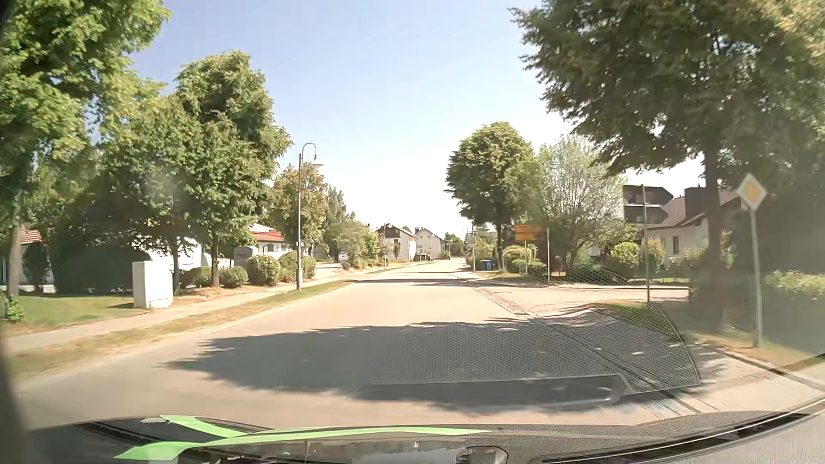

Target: Follow the waypoints while adhering to traffic rules and regulations

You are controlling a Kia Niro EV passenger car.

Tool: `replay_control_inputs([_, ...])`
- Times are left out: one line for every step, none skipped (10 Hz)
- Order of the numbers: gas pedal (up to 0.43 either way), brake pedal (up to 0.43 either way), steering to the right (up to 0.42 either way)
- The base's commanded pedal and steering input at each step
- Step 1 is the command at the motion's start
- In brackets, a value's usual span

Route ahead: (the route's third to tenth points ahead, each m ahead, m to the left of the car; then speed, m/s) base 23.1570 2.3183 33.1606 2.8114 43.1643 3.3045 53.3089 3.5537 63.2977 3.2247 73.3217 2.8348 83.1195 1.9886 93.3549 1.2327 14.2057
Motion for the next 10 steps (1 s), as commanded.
replay_control_inputs([0.098,0.0,-0.012])
replay_control_inputs([0.11,0.0,-0.013])
replay_control_inputs([0.11,0.0,-0.014])
replay_control_inputs([0.11,0.0,-0.013])
replay_control_inputs([0.11,0.0,-0.014])
replay_control_inputs([0.118,0.0,-0.014])
replay_control_inputs([0.118,0.0,-0.013])
replay_control_inputs([0.118,0.0,-0.012])
replay_control_inputs([0.118,0.0,-0.01])
replay_control_inputs([0.118,0.0,-0.01])
